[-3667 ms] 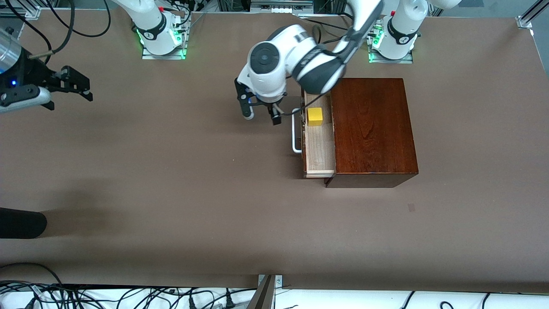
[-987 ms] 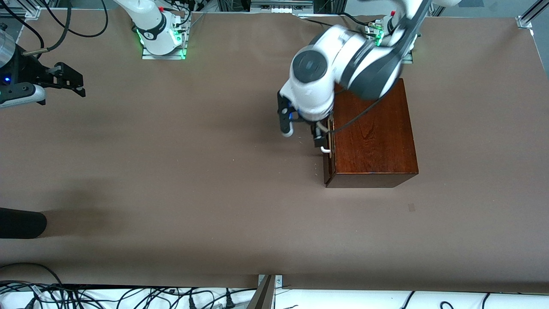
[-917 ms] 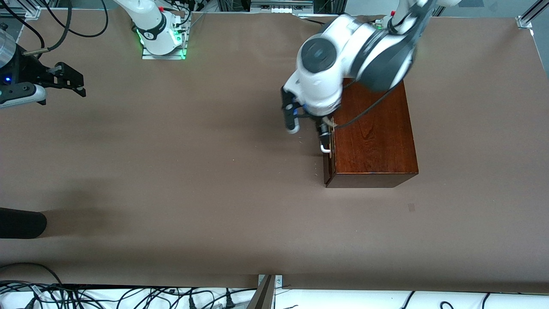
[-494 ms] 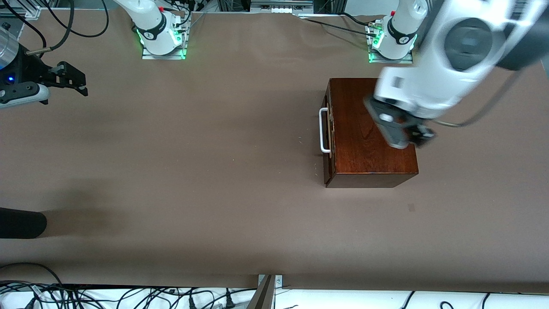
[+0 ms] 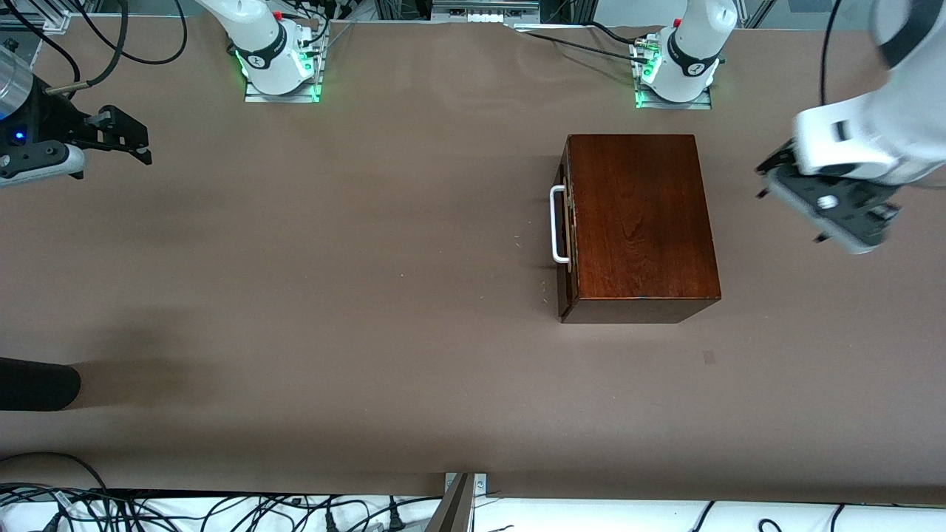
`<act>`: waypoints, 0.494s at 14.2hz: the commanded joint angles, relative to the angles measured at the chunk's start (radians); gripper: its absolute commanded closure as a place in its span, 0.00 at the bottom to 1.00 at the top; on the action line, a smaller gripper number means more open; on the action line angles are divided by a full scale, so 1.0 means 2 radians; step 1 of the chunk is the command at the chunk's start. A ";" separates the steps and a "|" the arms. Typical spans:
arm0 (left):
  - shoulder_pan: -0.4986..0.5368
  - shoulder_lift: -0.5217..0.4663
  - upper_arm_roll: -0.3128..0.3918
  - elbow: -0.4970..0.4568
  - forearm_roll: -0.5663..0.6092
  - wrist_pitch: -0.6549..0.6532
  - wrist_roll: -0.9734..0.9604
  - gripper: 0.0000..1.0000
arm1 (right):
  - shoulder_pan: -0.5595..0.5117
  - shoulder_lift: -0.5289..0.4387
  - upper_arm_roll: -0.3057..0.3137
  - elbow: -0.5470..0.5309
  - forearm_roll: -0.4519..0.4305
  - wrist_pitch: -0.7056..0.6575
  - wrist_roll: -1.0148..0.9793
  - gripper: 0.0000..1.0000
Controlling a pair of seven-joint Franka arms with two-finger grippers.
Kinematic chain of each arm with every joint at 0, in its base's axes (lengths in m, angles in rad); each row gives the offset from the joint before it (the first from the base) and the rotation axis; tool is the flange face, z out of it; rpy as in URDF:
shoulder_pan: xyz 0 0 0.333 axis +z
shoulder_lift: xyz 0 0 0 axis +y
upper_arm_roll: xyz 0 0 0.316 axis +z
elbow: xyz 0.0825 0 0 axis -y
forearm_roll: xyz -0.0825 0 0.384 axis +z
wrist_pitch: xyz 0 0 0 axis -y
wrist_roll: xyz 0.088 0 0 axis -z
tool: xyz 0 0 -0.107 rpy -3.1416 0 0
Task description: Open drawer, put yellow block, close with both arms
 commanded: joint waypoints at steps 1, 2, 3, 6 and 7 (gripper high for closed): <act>0.032 -0.073 -0.007 -0.094 0.001 0.030 -0.030 0.00 | -0.001 0.000 0.002 0.007 -0.006 -0.009 0.001 0.00; 0.037 -0.089 -0.007 -0.115 0.002 0.044 -0.063 0.00 | -0.001 0.000 0.002 0.007 -0.006 -0.009 0.001 0.00; 0.043 -0.102 -0.008 -0.138 0.002 0.057 -0.111 0.00 | -0.001 0.000 0.002 0.007 -0.006 -0.009 0.001 0.00; 0.050 -0.104 -0.009 -0.149 0.002 0.074 -0.147 0.00 | 0.000 0.000 0.002 0.007 -0.006 -0.009 0.001 0.00; 0.053 -0.104 -0.010 -0.161 0.002 0.093 -0.145 0.00 | -0.001 0.000 0.003 0.007 -0.006 -0.009 0.001 0.00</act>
